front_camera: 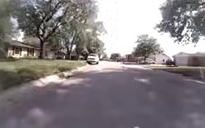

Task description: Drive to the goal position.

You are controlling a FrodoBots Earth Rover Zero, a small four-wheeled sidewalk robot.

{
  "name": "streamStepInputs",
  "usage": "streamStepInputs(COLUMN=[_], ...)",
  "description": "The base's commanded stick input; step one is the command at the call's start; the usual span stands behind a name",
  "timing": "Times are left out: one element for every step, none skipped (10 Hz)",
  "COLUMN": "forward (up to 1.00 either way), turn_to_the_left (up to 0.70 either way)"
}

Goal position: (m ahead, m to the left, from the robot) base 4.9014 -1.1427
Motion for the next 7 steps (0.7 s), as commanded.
streamStepInputs(forward=[1.0, 1.0, 1.0, 1.0, 1.0, 1.0, 1.0], turn_to_the_left=[0.0, 0.0, 0.0, 0.0, 0.0, 0.0, 0.0])
